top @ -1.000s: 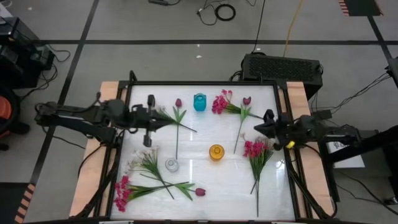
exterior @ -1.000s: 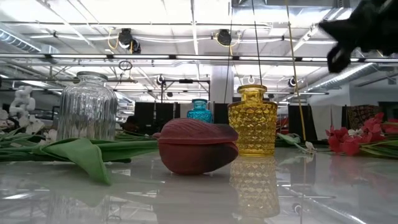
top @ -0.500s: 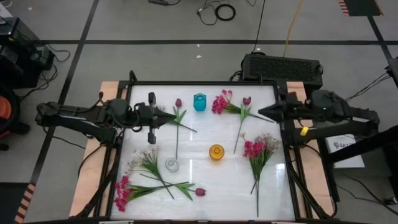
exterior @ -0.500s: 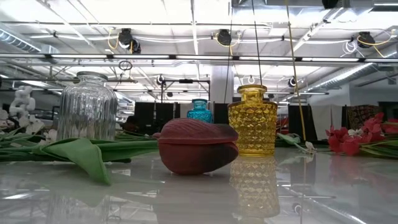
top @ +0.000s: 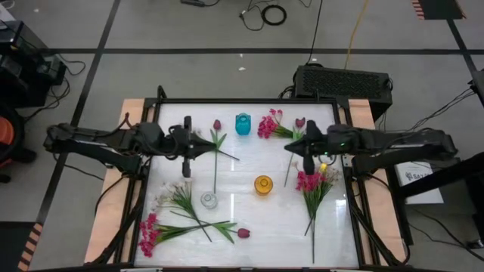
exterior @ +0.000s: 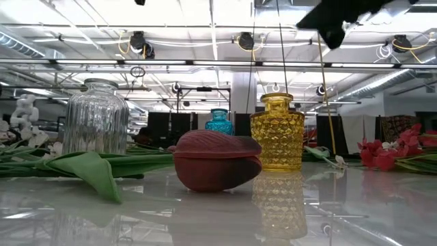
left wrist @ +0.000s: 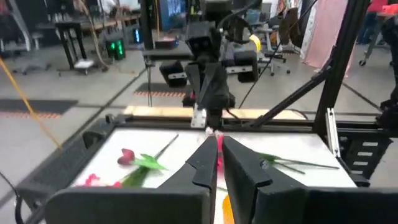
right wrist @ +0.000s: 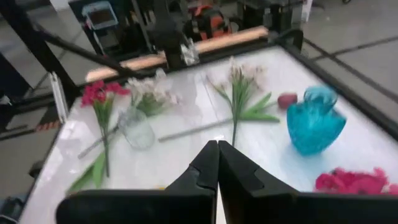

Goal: Sort flowers into vase by color
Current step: Put the top white flowers into the blue vase

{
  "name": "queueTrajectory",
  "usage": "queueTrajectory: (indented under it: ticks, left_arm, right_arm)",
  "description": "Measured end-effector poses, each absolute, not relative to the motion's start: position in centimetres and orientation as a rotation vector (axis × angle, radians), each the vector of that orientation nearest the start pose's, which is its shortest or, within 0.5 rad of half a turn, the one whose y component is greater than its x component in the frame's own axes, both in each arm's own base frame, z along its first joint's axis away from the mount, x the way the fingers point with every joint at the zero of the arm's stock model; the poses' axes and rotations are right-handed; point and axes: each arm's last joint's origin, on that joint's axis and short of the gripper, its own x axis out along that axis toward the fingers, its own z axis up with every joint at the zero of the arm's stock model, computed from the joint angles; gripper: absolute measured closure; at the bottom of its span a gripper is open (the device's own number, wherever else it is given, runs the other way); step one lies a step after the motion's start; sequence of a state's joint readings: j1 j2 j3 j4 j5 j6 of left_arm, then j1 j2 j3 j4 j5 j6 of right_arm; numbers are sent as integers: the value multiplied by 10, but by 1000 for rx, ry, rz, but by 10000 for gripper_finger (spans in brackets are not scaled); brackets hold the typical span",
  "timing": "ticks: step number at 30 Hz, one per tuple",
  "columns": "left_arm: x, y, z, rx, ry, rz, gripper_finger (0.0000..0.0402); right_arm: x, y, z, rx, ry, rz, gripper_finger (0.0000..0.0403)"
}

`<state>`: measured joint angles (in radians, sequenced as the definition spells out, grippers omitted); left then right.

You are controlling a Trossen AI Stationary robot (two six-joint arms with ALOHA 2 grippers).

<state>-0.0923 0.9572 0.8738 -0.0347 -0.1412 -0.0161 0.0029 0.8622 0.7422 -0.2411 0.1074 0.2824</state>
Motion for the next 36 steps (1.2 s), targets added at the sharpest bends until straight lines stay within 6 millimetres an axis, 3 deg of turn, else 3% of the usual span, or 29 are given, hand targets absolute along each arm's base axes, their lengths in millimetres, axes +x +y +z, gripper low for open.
queueTrajectory:
  ticks: [6, 14, 27, 36]
  left_arm:
    - [208, -12, 328, -65, 308, 190, 361]
    - [200, -9, 296, -125, 556, 458, 361]
    - [195, -6, 246, -133, 632, 607, 362]
    - [192, -4, 232, -118, 653, 625, 362]
  right_arm:
    - [198, -3, 283, 271, 395, -165, 403]
    - [204, -3, 282, 283, 377, -165, 403]
    - [209, 3, 283, 331, 353, -141, 403]
    - [226, 1, 273, 279, 349, -216, 403]
